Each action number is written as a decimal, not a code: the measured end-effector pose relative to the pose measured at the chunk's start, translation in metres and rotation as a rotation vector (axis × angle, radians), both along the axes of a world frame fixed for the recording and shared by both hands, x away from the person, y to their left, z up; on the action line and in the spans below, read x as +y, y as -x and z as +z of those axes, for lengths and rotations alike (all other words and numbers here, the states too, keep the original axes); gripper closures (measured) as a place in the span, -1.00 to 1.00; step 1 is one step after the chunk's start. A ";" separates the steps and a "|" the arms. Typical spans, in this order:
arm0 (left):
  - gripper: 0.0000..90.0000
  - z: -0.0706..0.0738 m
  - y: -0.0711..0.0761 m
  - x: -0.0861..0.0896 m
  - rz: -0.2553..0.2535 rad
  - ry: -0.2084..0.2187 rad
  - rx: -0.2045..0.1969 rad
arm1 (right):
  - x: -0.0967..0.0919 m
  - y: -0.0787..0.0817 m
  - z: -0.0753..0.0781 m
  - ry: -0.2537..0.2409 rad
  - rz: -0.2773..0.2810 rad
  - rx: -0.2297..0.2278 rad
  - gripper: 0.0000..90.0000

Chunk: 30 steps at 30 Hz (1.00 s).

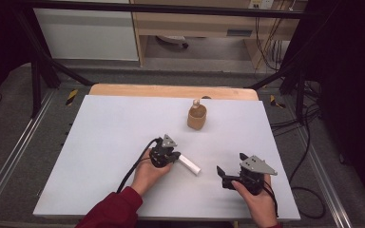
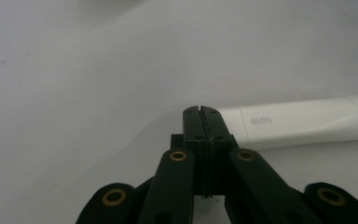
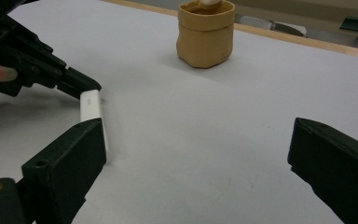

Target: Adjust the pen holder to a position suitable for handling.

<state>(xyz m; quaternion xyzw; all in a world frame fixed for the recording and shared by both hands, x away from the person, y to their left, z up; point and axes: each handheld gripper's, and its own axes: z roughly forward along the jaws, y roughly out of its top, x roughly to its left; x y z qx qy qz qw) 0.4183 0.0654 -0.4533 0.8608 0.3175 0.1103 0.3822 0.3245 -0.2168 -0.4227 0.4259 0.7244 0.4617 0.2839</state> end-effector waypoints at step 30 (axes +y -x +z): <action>1.00 0.019 0.048 0.062 0.082 0.079 -0.155 | 0.021 0.000 0.007 0.095 0.037 0.061 -0.89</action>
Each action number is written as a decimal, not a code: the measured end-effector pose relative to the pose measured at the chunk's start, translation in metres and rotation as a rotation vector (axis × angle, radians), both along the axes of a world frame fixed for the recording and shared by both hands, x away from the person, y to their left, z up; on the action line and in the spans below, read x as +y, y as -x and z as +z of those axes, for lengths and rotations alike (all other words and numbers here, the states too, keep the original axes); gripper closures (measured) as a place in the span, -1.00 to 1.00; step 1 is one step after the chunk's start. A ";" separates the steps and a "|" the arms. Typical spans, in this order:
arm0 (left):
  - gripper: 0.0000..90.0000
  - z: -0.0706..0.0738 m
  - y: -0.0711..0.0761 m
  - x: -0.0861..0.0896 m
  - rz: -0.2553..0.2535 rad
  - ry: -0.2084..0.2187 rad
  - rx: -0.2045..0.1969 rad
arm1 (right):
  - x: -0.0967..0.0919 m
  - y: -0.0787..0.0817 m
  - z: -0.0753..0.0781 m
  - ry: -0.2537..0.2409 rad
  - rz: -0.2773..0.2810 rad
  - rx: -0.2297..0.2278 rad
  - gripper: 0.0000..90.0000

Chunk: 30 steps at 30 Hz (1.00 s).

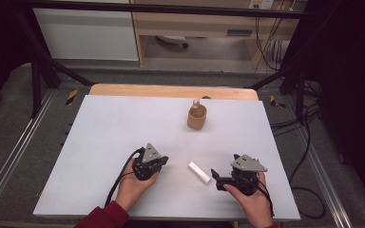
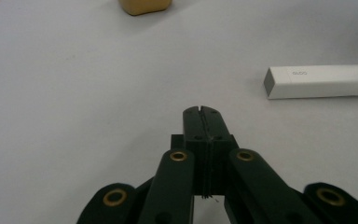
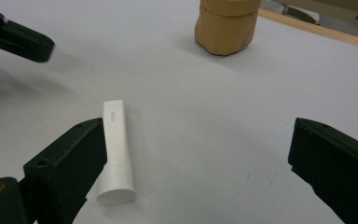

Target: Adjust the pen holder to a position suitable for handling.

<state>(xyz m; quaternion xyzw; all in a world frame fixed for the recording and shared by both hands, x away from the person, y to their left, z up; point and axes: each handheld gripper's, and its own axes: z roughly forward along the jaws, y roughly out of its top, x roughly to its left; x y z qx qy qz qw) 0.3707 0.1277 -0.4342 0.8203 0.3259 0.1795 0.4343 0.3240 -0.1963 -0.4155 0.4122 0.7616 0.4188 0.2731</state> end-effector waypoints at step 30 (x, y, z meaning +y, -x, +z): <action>-0.70 0.021 0.033 0.134 0.373 0.201 -0.077 | 0.033 -0.009 0.006 0.096 0.047 0.159 -0.79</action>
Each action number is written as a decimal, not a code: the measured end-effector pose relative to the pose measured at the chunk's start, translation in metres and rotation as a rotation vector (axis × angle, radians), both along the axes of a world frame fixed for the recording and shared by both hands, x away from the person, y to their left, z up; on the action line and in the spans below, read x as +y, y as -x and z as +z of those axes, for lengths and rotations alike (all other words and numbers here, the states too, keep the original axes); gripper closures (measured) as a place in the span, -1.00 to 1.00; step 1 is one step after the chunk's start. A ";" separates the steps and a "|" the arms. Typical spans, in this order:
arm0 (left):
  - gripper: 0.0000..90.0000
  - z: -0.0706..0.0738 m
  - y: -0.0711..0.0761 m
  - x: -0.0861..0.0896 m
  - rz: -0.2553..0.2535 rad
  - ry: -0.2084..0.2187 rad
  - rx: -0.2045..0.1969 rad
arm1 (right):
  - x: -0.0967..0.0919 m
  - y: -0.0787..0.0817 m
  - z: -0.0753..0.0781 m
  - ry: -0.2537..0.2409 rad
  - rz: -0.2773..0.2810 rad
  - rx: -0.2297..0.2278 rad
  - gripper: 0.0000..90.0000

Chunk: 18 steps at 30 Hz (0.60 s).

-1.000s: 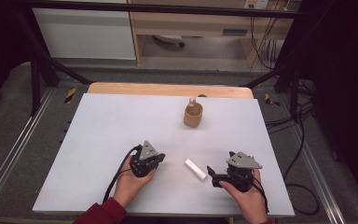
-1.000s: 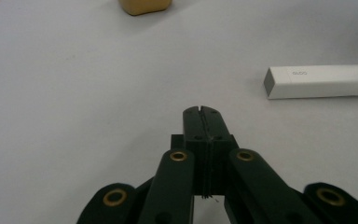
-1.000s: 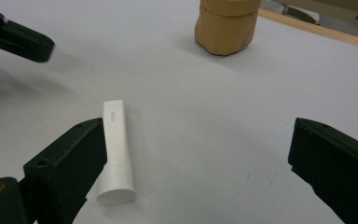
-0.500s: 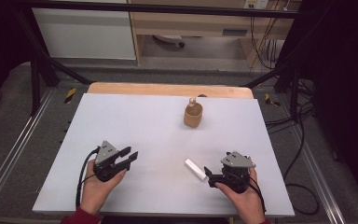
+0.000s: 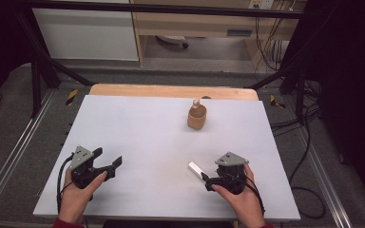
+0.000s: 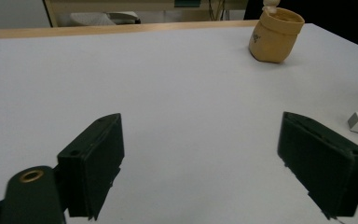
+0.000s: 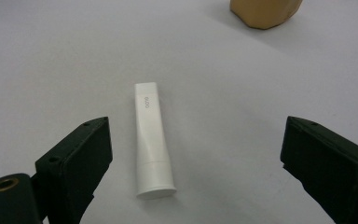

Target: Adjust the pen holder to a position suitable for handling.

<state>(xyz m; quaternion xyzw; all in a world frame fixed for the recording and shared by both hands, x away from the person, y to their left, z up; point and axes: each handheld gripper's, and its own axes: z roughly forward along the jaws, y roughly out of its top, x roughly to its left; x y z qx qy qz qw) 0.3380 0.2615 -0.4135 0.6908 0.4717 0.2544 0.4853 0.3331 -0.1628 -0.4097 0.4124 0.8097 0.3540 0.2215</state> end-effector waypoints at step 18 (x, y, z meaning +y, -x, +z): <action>-0.76 -0.006 -0.007 -0.003 -0.021 0.002 0.022 | 0.010 -0.011 -0.020 0.031 0.078 0.156 -0.42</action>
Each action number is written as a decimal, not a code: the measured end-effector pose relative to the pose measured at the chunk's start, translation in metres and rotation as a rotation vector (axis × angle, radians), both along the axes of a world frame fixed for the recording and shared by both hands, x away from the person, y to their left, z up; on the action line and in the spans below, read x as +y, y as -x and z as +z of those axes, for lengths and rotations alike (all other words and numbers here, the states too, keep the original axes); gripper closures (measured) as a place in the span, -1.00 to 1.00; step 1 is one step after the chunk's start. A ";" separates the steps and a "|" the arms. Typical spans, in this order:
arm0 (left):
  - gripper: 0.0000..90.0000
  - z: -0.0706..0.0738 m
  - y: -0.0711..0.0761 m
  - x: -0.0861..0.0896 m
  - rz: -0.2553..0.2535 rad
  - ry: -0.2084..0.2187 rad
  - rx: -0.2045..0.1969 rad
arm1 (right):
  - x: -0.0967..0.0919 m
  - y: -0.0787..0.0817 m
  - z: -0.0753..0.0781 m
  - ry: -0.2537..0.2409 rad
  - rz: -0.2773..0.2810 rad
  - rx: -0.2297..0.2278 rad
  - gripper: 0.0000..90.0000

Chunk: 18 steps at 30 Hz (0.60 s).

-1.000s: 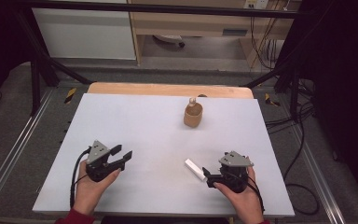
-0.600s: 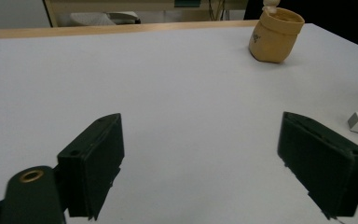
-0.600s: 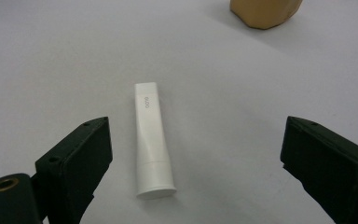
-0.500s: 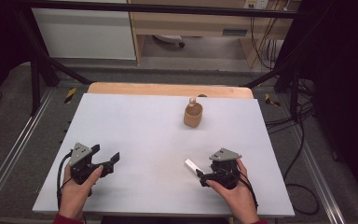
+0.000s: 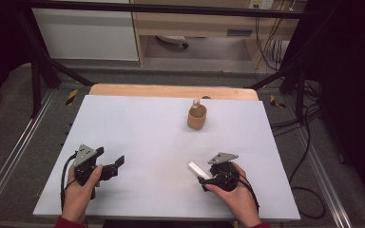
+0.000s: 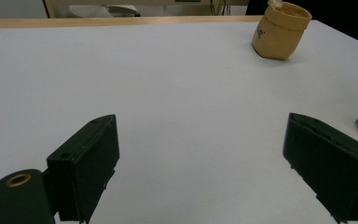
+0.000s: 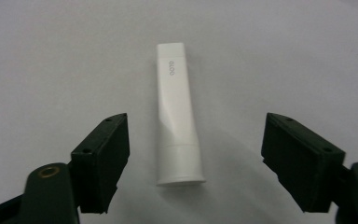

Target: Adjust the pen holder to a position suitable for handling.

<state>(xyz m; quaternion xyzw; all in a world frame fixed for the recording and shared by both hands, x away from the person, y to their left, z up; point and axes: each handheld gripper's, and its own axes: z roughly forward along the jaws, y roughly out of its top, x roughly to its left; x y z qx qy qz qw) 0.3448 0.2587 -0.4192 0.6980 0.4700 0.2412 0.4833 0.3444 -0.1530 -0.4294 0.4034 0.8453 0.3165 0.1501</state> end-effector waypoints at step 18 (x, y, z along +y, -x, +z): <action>-0.89 -0.001 -0.001 -0.002 0.000 0.002 0.019 | 0.002 0.004 -0.012 -0.011 0.042 0.028 0.14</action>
